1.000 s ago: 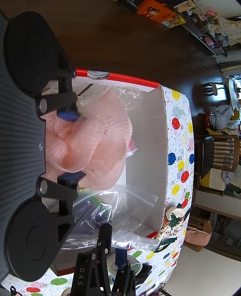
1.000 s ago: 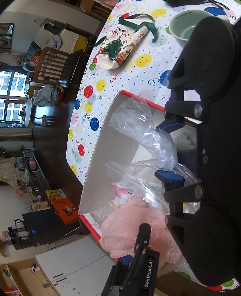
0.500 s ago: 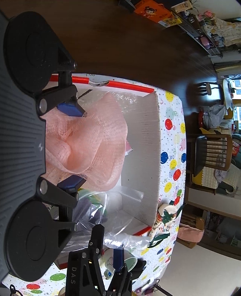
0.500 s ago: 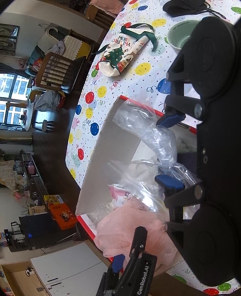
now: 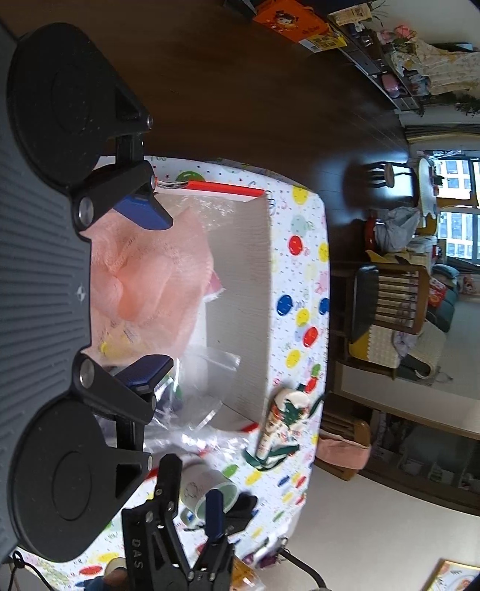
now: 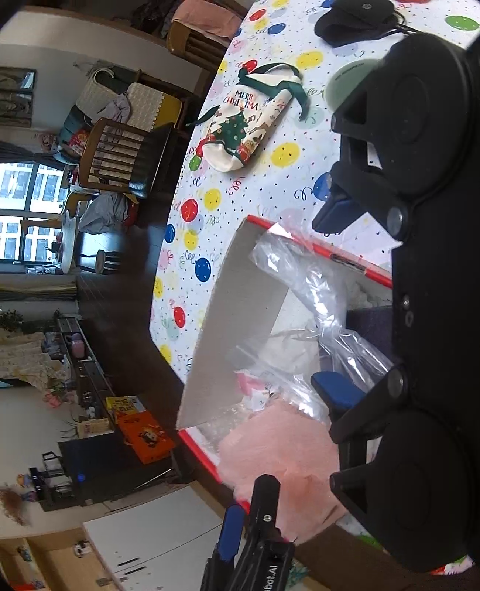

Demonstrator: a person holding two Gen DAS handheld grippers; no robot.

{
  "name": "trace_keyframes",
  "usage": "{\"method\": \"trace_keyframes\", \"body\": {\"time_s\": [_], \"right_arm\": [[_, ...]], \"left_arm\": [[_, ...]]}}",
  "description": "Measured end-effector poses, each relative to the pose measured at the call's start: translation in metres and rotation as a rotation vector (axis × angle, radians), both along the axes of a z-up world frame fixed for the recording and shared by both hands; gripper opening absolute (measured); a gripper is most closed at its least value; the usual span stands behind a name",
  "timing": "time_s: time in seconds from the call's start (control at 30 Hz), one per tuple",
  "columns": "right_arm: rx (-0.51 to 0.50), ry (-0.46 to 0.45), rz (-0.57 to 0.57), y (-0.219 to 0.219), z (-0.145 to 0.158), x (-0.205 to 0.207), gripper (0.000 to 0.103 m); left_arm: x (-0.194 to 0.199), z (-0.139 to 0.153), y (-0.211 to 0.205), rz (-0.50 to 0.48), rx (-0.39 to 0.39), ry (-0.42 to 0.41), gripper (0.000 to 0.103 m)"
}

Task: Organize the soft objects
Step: 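Withdraw both tools from the box toward the Christmas tote and black mask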

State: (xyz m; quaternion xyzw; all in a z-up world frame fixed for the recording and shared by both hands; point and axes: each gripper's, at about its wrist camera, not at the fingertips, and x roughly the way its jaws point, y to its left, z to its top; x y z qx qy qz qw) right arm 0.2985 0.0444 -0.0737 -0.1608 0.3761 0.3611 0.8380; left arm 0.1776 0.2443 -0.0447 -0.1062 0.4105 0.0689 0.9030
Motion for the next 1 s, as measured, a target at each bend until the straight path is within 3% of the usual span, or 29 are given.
{"method": "trace_keyframes", "body": {"time_s": [0.47,0.8,0.93,1.0], "right_arm": [[0.147,-0.006,-0.045,-0.076,0.050,-0.022,0.095],[0.211,-0.019,-0.153,-0.158,0.062,0.002,0.103],[0.215,-0.032,-0.206,-0.191,0.062,0.023,0.103],[0.213,-0.034,-0.233,-0.206,0.060,0.034,0.103]], "left_arm": [[0.017,0.038,-0.059,-0.139,-0.008,-0.080,0.081],[0.057,0.044,-0.112,-0.199,-0.033,-0.095,0.085],[0.080,0.045,-0.131,-0.202,-0.025,-0.100,0.099],[0.094,0.045,-0.140,-0.204,-0.018,-0.109,0.100]]}}
